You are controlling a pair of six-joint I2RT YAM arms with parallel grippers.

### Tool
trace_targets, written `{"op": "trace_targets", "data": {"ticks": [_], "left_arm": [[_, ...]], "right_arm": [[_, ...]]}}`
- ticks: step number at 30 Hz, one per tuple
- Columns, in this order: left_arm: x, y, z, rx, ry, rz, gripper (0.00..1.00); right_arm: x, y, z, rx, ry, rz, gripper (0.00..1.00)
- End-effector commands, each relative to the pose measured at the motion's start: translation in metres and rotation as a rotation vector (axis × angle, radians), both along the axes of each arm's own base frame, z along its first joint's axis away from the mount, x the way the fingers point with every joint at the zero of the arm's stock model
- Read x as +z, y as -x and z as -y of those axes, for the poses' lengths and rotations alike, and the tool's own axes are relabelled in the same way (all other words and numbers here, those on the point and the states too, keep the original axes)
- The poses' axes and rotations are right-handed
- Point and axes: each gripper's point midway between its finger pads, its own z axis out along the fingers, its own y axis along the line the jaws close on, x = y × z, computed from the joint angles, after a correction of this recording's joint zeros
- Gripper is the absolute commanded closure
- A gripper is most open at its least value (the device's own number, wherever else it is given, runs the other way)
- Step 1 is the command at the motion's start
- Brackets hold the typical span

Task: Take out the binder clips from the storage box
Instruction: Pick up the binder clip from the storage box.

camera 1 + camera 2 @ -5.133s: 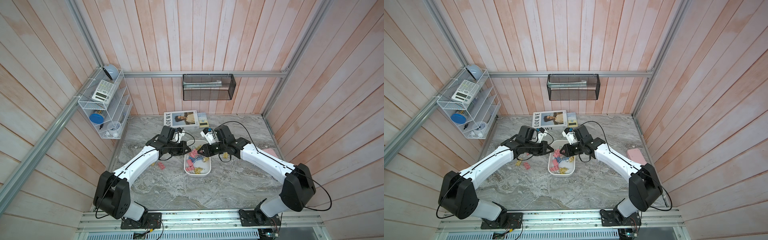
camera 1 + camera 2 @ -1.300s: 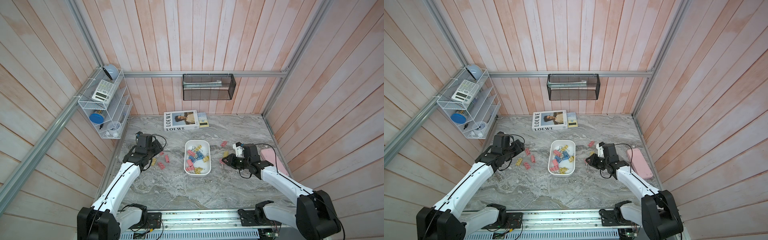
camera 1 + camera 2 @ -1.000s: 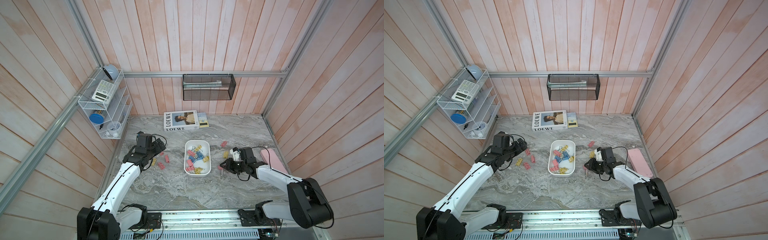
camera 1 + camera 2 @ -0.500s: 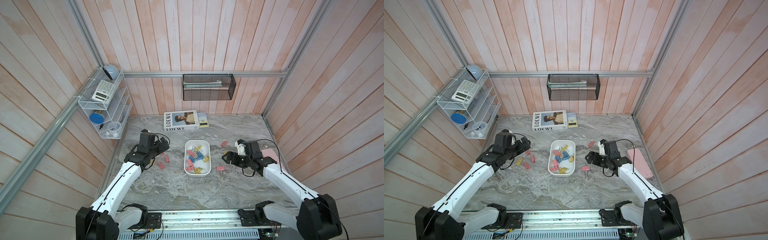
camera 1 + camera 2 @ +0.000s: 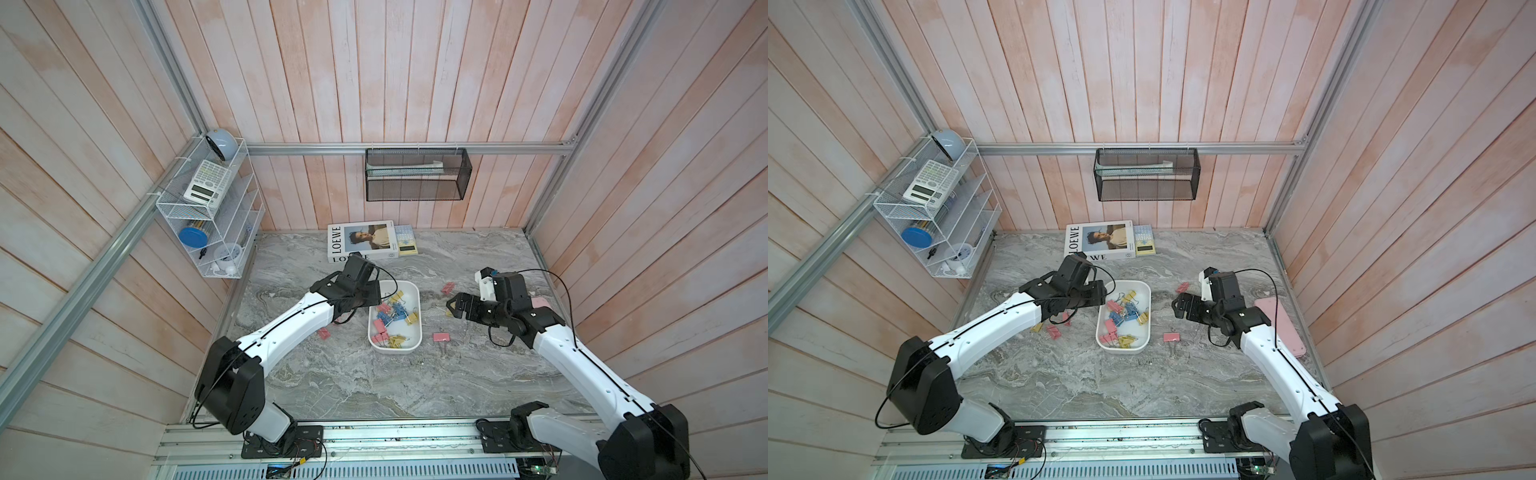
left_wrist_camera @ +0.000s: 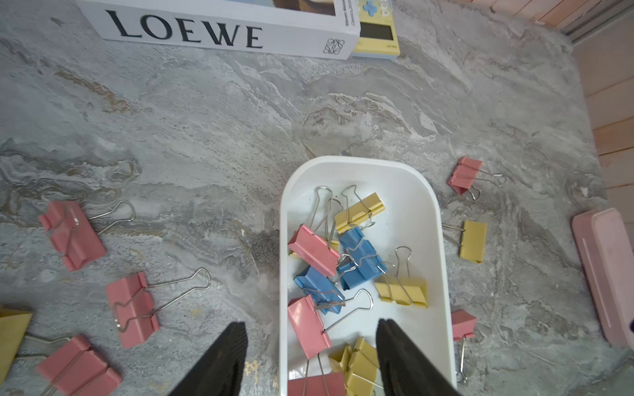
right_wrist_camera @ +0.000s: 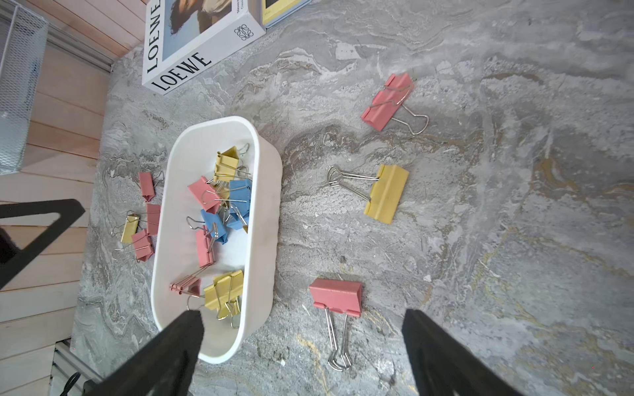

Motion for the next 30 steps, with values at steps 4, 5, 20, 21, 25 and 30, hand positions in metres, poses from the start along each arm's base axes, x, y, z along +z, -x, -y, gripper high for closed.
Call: {"op": "trace_targets", "data": {"ticks": [4,5,20,21,25,30], "left_arm": [[-0.041,0.003,0.016,0.056,-0.096,-0.139,0.55],[-0.046,0.002,0.019,0.060,-0.112,-0.159,0.55],[-0.091,0.001,0.038,0.098,-0.217,-0.295,0.63],[-0.091,0.001,0.039,0.098,-0.211,-0.296,0.68],[-0.092,0.003,0.040,0.102,-0.209,-0.296,0.80],[-0.083,0.003,0.038,0.114,-0.202,-0.277,0.99]], "right_arm": [[0.009,0.000,0.005,-0.012,0.032,0.017,0.02],[0.009,0.000,0.005,-0.012,0.032,0.020,0.02],[0.011,0.001,0.006,-0.011,0.037,0.051,0.02],[0.010,0.001,0.007,-0.013,0.036,0.053,0.02],[0.010,0.000,0.007,-0.019,0.032,0.071,0.02],[0.014,-0.003,0.004,-0.012,0.014,0.080,0.02]]}}
